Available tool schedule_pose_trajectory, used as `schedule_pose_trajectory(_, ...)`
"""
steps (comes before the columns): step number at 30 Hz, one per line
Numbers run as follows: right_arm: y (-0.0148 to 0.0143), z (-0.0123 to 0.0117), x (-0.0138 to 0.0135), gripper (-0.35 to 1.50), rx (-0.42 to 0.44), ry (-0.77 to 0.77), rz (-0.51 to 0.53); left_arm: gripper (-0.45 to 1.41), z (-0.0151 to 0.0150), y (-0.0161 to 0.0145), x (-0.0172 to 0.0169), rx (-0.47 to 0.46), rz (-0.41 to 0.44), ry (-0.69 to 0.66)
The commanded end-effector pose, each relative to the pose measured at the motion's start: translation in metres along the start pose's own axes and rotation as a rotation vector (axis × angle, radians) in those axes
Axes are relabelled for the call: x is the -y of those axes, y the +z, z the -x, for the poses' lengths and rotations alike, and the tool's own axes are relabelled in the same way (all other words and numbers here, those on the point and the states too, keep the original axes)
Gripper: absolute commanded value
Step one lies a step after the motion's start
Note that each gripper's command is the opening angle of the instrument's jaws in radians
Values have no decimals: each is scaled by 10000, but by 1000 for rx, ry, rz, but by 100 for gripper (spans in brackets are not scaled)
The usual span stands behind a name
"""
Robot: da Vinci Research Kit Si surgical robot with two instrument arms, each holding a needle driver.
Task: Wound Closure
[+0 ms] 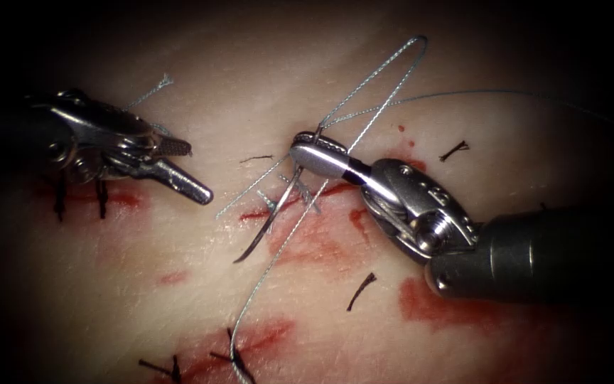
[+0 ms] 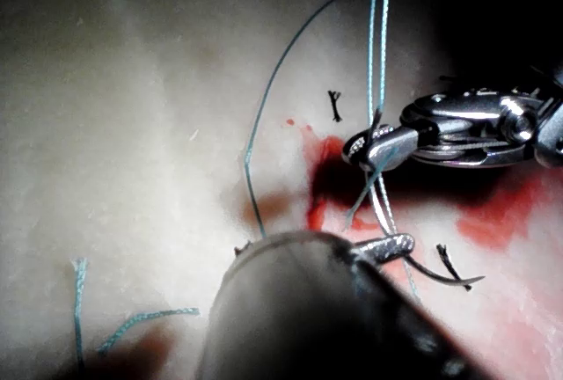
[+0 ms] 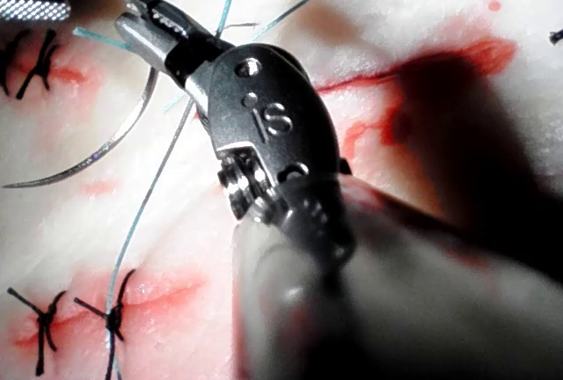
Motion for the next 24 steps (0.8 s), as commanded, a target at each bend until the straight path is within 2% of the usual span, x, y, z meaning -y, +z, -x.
schedule_pose_trajectory(1,7,6,1,-35,-18,-4,20,121,-6,7,0,-8,2,45)
schedule_pose_trajectory(3,10,6,6,-35,-44,-3,77,121,-17,10,-8,-36,-28,162)
schedule_pose_trajectory(5,15,7,12,-35,-36,-8,83,120,-21,18,-18,-58,-62,272)
schedule_pose_trajectory(8,19,8,17,-35,-38,-8,86,103,-21,33,-34,-59,-119,504)
schedule_pose_trajectory(9,21,8,19,-35,-38,-8,86,98,-20,41,-41,-50,-122,620)
schedule_pose_trajectory(11,22,9,21,-35,-38,-8,87,79,-17,52,-53,-31,-103,755)
schedule_pose_trajectory(12,22,9,21,-35,-38,-8,86,59,-15,55,-57,-23,-91,797)
schedule_pose_trajectory(13,22,9,22,-35,-38,-8,87,40,-12,58,-61,-19,-85,827)
schedule_pose_trajectory(16,23,10,24,-35,-38,-8,87,29,-10,69,-68,17,-108,868)
schedule_pose_trajectory(18,23,10,24,-35,-38,-8,87,13,-8,70,-66,20,-111,870)
schedule_pose_trajectory(20,24,10,25,-35,-40,-8,90,10,-6,70,-62,21,-111,874)
schedule_pose_trajectory(24,24,10,26,-35,-41,-8,91,15,-5,68,-54,23,-106,879)
